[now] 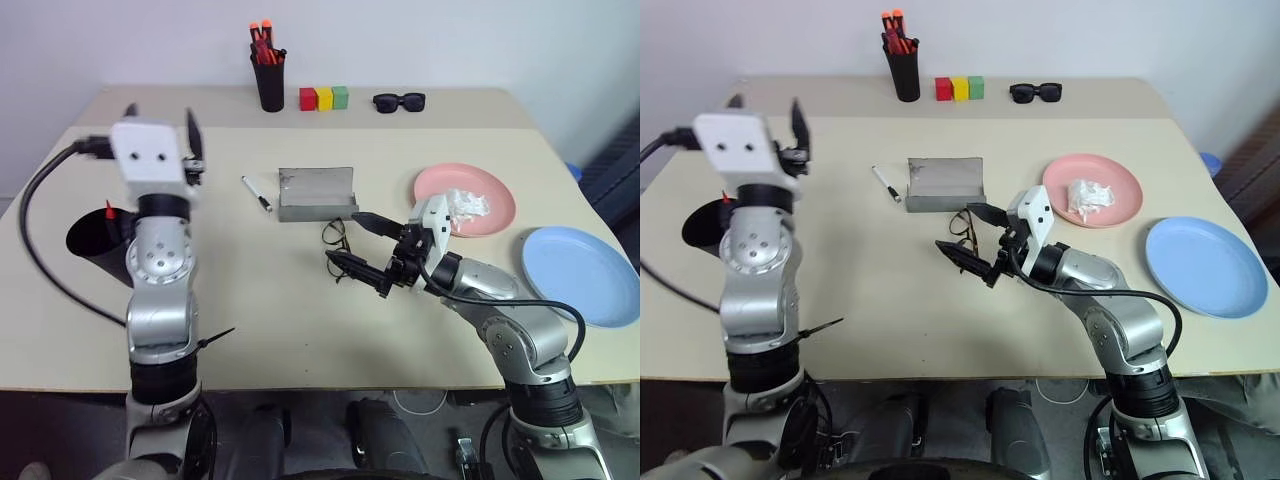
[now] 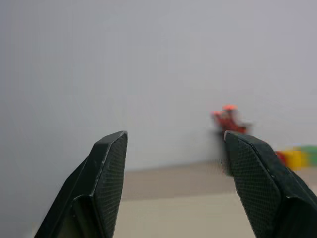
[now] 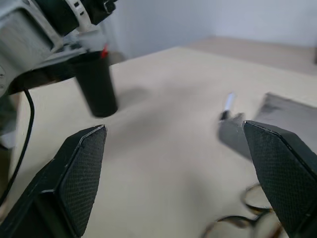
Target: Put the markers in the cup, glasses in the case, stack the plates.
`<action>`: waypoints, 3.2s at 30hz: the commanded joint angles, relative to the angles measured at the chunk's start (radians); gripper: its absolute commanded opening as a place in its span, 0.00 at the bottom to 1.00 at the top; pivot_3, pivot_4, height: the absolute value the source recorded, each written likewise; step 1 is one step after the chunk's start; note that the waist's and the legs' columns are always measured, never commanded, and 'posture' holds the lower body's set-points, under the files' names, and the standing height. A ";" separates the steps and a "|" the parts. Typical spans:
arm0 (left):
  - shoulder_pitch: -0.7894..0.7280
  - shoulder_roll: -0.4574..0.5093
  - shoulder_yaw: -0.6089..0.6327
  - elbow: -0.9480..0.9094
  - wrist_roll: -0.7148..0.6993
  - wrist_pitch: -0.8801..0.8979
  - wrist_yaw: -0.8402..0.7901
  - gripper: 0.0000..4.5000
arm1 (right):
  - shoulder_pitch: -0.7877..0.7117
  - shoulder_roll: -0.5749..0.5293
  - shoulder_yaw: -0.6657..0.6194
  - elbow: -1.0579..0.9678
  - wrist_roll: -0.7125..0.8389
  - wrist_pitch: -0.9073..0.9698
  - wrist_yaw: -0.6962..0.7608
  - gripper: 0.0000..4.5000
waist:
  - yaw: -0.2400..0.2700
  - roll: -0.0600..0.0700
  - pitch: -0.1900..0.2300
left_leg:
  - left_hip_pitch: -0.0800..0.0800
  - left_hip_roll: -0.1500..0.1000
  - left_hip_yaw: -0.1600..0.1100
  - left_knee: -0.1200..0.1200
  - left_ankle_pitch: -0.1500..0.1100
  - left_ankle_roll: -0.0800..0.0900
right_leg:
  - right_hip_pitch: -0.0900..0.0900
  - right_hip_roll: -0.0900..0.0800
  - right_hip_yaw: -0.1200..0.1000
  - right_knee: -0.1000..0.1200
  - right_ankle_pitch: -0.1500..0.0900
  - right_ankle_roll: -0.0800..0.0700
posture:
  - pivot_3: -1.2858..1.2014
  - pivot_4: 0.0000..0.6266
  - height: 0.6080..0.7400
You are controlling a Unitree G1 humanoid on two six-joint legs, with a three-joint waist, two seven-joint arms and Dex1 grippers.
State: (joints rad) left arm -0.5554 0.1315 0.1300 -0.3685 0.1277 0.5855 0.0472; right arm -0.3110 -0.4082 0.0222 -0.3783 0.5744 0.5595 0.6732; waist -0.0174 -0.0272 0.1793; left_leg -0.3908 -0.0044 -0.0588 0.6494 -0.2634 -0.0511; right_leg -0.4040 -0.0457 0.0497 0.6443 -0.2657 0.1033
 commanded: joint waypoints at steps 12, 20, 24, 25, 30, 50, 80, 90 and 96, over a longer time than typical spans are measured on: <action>-0.456 -0.199 0.192 0.716 -0.093 0.422 0.270 0.99 | 0.018 0.011 -0.007 -0.036 -0.012 -0.030 -0.032 1.00 | 0.002 -0.002 0.001 | -0.001 0.000 -0.001 -0.002 0.000 0.000 | -0.002 -0.001 -0.001 0.001 0.000 0.001 | 0.52 0.24 1.00; -0.557 -0.165 0.267 1.002 -0.139 0.306 0.391 0.99 | 0.049 -0.010 0.001 -0.059 -0.020 -0.027 -0.026 1.00 | 0.003 -0.002 0.002 | -0.001 -0.001 -0.001 -0.002 0.000 0.000 | -0.002 -0.001 -0.001 0.001 0.000 0.001 | 0.52 0.24 1.00; -0.589 -0.143 0.285 1.094 -0.165 0.247 0.424 0.99 | 0.055 -0.010 0.006 -0.063 -0.024 -0.028 -0.026 1.00 | 0.004 -0.003 0.002 | -0.001 -0.001 -0.001 -0.002 0.000 0.000 | -0.003 -0.001 -0.001 0.001 0.000 0.001 | 0.52 0.24 1.00; -0.597 -0.138 0.288 1.114 -0.173 0.240 0.428 0.99 | 0.056 -0.010 0.007 -0.063 -0.025 -0.028 -0.026 1.00 | 0.004 -0.003 0.002 | -0.001 -0.001 -0.001 -0.002 0.000 0.000 | -0.003 -0.001 -0.001 0.001 0.000 0.001 | 0.52 0.24 1.00; -0.614 -0.121 0.285 1.174 -0.200 0.223 0.447 0.71 | 0.060 -0.010 0.011 -0.068 -0.027 -0.026 -0.025 1.00 | 0.003 -0.003 0.002 | -0.001 -0.001 -0.001 -0.002 0.000 0.000 | -0.002 -0.001 -0.001 0.001 0.000 0.001 | 0.52 0.24 1.00; -0.197 0.006 0.020 0.348 -0.103 -0.324 0.163 0.01 | 0.047 -0.043 0.068 -0.088 -0.056 -0.041 0.031 1.00 | 0.000 -0.002 0.003 | -0.002 0.000 -0.001 -0.004 0.001 -0.002 | -0.005 -0.002 0.001 0.001 0.000 0.000 | 0.52 0.24 1.00; 0.437 -0.044 0.231 -0.170 0.105 -0.288 0.295 0.01 | -0.049 0.030 0.125 0.024 -0.054 -0.071 0.118 1.00 | 0.005 -0.002 0.003 | 0.000 0.001 -0.001 0.001 0.001 -0.001 | 0.000 -0.001 0.000 0.001 0.001 -0.001 | 0.52 0.24 1.00; 0.490 -0.064 0.217 -0.163 0.108 -0.319 0.288 0.01 | -0.038 0.034 0.122 0.013 -0.059 -0.072 0.112 1.00 | 0.005 -0.002 0.003 | 0.000 0.001 0.000 0.001 0.001 -0.001 | 0.000 -0.001 0.000 0.001 0.001 -0.001 | 0.52 0.24 1.00; 0.496 -0.071 0.213 -0.162 0.115 -0.317 0.291 0.49 | -0.040 0.037 0.124 0.015 -0.060 -0.073 0.112 1.00 | 0.004 -0.002 0.003 | 0.000 0.001 -0.001 0.000 0.001 -0.001 | 0.000 -0.001 0.000 0.001 0.001 -0.002 | 0.52 0.24 1.00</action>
State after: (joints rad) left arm -0.0610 0.0575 0.3461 -0.5064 0.2300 0.2887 0.3336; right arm -0.3422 -0.3769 0.1524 -0.3396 0.5136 0.5115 0.7852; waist -0.0131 -0.0289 0.1819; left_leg -0.3908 -0.0037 -0.0593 0.6497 -0.2626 -0.0524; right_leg -0.4045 -0.0464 0.0494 0.6452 -0.2652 0.1018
